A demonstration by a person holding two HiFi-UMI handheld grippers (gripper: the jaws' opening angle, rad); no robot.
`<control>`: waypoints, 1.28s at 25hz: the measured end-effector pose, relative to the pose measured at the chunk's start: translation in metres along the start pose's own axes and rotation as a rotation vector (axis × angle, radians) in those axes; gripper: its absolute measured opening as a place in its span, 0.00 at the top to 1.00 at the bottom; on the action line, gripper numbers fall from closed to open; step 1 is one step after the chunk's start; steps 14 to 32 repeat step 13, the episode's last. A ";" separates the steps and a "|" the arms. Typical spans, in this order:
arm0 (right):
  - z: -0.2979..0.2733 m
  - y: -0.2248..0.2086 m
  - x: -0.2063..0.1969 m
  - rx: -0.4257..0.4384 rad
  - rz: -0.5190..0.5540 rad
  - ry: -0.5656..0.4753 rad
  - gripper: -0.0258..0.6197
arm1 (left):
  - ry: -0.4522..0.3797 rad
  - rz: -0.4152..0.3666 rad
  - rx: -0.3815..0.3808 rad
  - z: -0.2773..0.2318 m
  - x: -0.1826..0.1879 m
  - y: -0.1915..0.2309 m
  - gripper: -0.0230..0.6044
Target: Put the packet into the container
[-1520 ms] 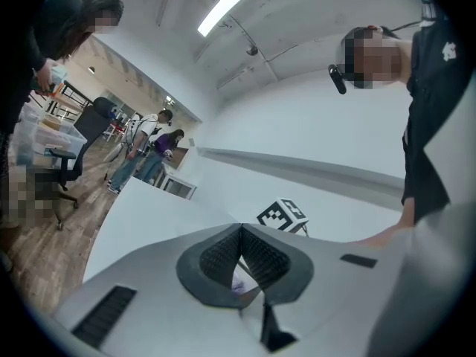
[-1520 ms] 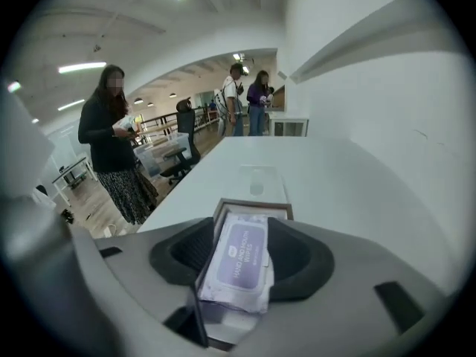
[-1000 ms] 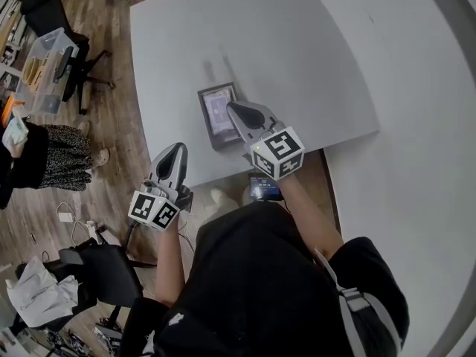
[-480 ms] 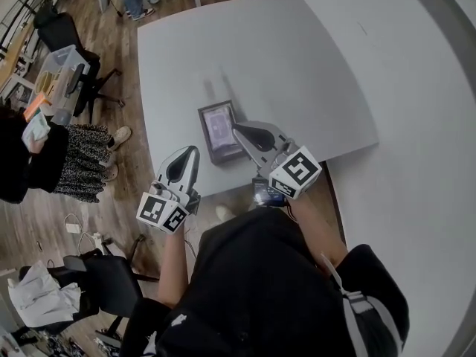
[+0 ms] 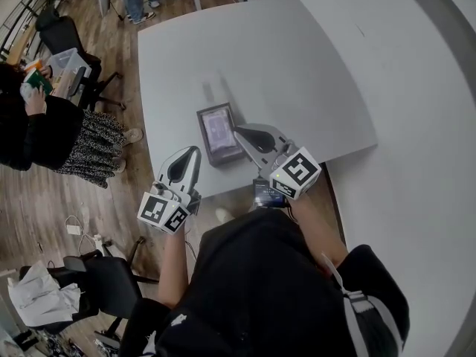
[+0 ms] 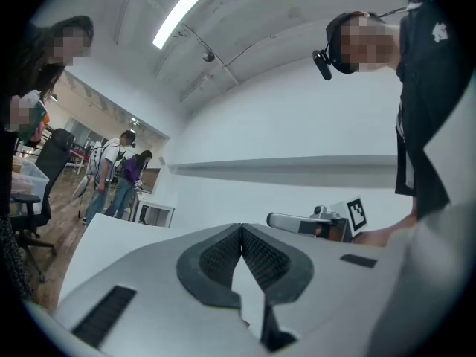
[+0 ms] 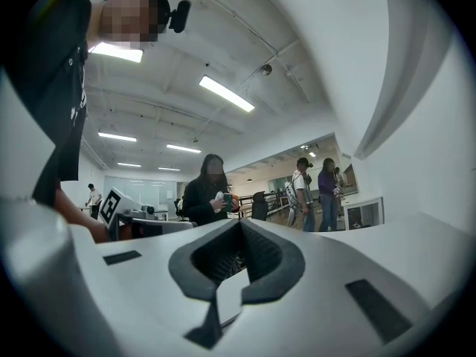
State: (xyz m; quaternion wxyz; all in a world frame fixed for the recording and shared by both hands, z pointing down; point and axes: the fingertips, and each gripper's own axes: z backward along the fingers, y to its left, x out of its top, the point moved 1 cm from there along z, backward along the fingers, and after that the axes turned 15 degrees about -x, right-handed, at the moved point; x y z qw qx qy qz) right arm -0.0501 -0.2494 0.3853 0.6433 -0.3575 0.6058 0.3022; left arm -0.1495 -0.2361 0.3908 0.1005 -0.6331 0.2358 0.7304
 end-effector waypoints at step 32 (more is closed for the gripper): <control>0.005 -0.003 -0.002 -0.013 -0.010 -0.002 0.93 | -0.004 0.001 0.007 0.002 0.001 -0.006 0.95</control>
